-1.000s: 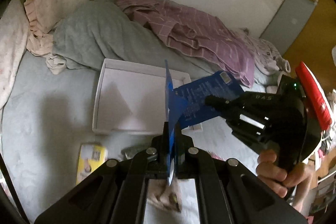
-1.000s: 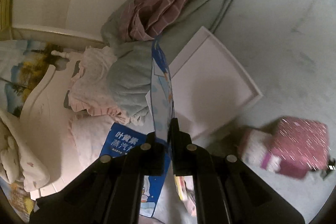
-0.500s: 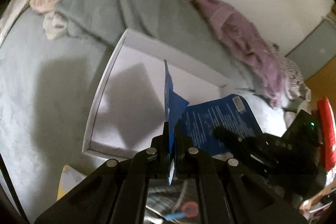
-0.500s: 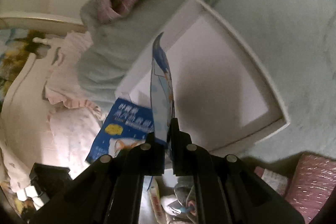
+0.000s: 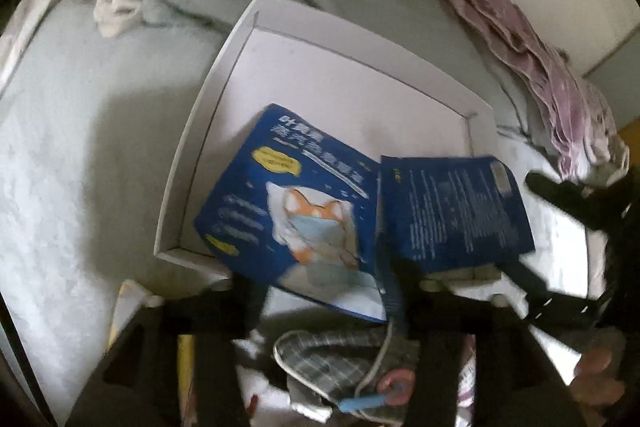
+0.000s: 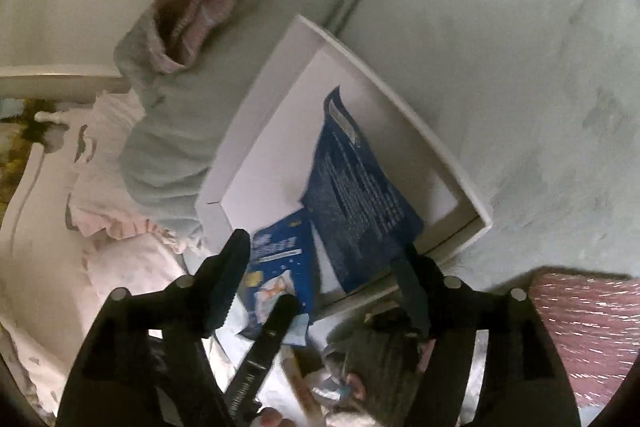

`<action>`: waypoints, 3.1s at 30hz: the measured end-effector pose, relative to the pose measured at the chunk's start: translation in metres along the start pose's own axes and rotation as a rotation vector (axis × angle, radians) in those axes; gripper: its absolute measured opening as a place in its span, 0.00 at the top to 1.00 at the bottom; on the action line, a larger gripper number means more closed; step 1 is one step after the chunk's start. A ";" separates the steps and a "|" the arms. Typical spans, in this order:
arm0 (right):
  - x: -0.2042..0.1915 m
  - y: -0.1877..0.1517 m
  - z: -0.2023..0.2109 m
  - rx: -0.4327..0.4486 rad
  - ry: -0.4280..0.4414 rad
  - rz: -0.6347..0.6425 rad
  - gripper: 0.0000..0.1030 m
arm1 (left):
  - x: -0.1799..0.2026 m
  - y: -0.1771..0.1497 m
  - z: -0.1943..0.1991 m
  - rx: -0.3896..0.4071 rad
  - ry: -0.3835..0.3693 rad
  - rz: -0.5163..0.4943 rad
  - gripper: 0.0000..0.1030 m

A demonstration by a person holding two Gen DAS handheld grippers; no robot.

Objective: Organize soft objects
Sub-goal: 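Push the blue packets flat inside the white box with both grippers, then move the right gripper over the pink glittery sponge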

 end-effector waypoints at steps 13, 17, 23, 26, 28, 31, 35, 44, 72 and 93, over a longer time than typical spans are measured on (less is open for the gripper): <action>-0.032 -0.004 0.020 -0.050 -0.078 0.230 0.41 | -0.012 0.001 0.032 -0.130 0.035 0.076 0.92; -0.032 -0.004 0.008 -0.006 -0.158 0.303 0.65 | -0.008 0.008 0.039 -0.049 0.062 -0.004 0.94; -0.026 -0.009 -0.020 -0.048 -0.217 0.337 0.75 | -0.015 0.024 0.003 -0.038 0.139 -0.069 0.94; -0.027 -0.010 -0.022 -0.059 -0.222 0.334 0.75 | -0.020 0.017 -0.024 -0.128 0.128 -0.053 0.96; -0.030 -0.009 -0.020 -0.051 -0.225 0.340 0.75 | -0.020 0.014 -0.037 -0.154 0.097 -0.018 0.96; -0.034 -0.009 -0.014 -0.039 -0.228 0.351 0.75 | -0.015 0.017 -0.041 -0.154 0.045 0.028 0.96; -0.036 -0.008 -0.012 -0.035 -0.233 0.358 0.75 | -0.004 0.011 -0.046 -0.171 0.026 -0.007 0.96; -0.037 -0.012 -0.021 -0.077 -0.242 0.380 0.75 | -0.004 0.013 -0.025 -0.121 0.007 -0.077 0.96; -0.027 -0.019 -0.041 -0.170 -0.334 0.410 0.75 | -0.019 0.051 -0.049 0.019 0.323 -0.204 0.96; -0.062 -0.038 0.024 -0.150 -0.448 0.622 0.75 | 0.008 -0.007 0.044 -0.074 0.050 -0.007 0.96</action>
Point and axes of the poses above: each gripper's, at about its wrist camera, not at the fingertips, and z roughly against the way its jaws point, x to its right, y to its top, the point moved 5 cm from there along -z, roughly the way its jaws point, and after that the axes turned 6 degrees about z, right-handed, at the moved point
